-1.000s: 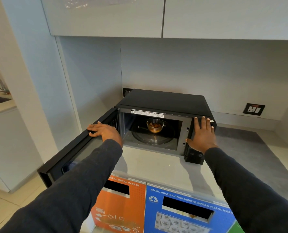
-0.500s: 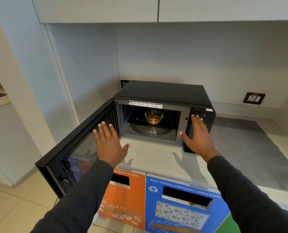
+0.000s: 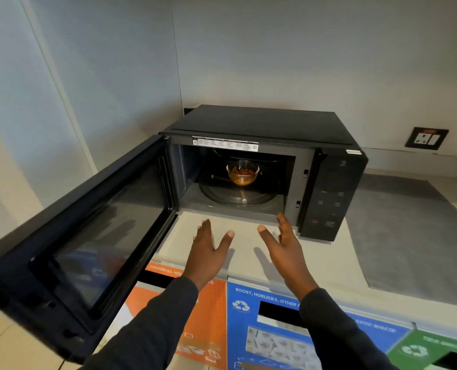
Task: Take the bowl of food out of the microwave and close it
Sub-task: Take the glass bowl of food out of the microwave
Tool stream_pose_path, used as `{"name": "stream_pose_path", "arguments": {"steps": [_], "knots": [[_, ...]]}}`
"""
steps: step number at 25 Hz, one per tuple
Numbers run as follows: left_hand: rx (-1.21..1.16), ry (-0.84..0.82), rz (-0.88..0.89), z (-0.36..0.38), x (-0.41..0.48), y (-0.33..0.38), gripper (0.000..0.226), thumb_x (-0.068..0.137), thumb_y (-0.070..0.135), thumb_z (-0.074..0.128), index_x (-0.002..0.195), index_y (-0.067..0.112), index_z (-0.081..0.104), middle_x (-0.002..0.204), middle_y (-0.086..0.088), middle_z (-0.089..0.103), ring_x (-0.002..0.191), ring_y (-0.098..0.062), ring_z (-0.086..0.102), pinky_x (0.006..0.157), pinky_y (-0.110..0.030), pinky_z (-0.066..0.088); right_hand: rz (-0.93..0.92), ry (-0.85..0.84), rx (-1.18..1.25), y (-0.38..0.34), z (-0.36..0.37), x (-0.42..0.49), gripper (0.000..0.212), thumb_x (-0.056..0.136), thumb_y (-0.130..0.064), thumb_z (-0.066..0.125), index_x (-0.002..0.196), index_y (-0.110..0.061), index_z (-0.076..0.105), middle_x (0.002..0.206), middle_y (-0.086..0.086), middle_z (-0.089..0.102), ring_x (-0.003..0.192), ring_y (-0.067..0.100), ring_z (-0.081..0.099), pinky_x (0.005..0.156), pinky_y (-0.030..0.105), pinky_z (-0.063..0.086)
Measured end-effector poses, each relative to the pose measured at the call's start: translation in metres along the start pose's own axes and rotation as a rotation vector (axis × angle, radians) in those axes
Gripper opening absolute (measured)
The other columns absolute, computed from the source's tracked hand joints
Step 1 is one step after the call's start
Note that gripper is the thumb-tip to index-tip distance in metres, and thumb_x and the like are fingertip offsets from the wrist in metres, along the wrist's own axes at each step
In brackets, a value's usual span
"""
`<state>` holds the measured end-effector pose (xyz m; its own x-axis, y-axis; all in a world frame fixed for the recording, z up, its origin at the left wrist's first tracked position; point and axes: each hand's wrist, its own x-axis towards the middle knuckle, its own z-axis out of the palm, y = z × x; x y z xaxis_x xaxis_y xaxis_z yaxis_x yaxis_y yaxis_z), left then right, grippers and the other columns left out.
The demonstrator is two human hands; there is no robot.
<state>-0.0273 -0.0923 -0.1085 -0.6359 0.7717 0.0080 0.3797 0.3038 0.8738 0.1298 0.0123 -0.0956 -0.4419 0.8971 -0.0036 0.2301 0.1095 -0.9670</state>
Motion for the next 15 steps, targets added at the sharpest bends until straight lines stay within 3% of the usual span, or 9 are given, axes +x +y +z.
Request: {"name": "stream_pose_path", "arguments": {"steps": [5, 10, 12, 13, 15], "knots": [[-0.28, 0.031, -0.011, 0.019, 0.068, 0.011, 0.077, 0.098, 0.063, 0.046, 0.162, 0.028, 0.022, 0.167, -0.001, 0.03, 0.15, -0.023, 0.034, 0.106, -0.028, 0.03, -0.034, -0.021, 0.191, 0.013, 0.026, 0.066, 0.083, 0.089, -0.057, 0.063, 0.157, -0.038, 0.02, 0.167, -0.005, 0.025, 0.149, 0.021, 0.032, 0.105, 0.031, 0.033], [-0.479, 0.103, 0.016, 0.029, 0.151, 0.025, 0.065, 0.104, 0.059, 0.035, 0.159, 0.025, 0.032, 0.165, -0.002, 0.035, 0.15, -0.023, 0.033, 0.122, -0.042, 0.026, -0.075, -0.001, 0.298, 0.002, 0.039, 0.147, 0.076, 0.094, -0.042, 0.065, 0.157, -0.03, 0.026, 0.159, -0.008, 0.037, 0.142, 0.015, 0.04, 0.092, 0.02, 0.036], [-0.576, 0.111, -0.03, 0.033, 0.18, 0.027, 0.064, 0.104, 0.059, 0.035, 0.156, 0.021, 0.038, 0.161, -0.004, 0.04, 0.148, -0.024, 0.037, 0.118, -0.038, 0.028, -0.063, 0.024, 0.314, -0.001, 0.044, 0.172, 0.051, 0.094, -0.037, 0.064, 0.142, -0.035, 0.045, 0.133, -0.015, 0.055, 0.122, 0.01, 0.052, 0.083, 0.019, 0.038], [-0.621, 0.105, -0.057, 0.036, 0.195, 0.027, 0.065, 0.103, 0.06, 0.035, 0.154, 0.02, 0.041, 0.159, -0.005, 0.044, 0.146, -0.025, 0.04, 0.118, -0.038, 0.028, -0.058, 0.039, 0.321, -0.001, 0.047, 0.184, 0.031, 0.095, -0.034, 0.063, 0.123, -0.041, 0.053, 0.118, -0.018, 0.059, 0.107, 0.007, 0.056, 0.077, 0.02, 0.038], [-0.688, 0.086, -0.084, 0.039, 0.215, 0.027, 0.071, 0.099, 0.067, 0.036, 0.151, 0.019, 0.047, 0.154, -0.008, 0.051, 0.141, -0.028, 0.047, 0.12, -0.047, 0.033, -0.03, 0.062, 0.374, 0.0, 0.052, 0.203, 0.009, 0.095, -0.035, 0.06, 0.102, -0.039, 0.056, 0.101, -0.011, 0.062, 0.094, 0.008, 0.058, 0.073, 0.025, 0.042]]}}
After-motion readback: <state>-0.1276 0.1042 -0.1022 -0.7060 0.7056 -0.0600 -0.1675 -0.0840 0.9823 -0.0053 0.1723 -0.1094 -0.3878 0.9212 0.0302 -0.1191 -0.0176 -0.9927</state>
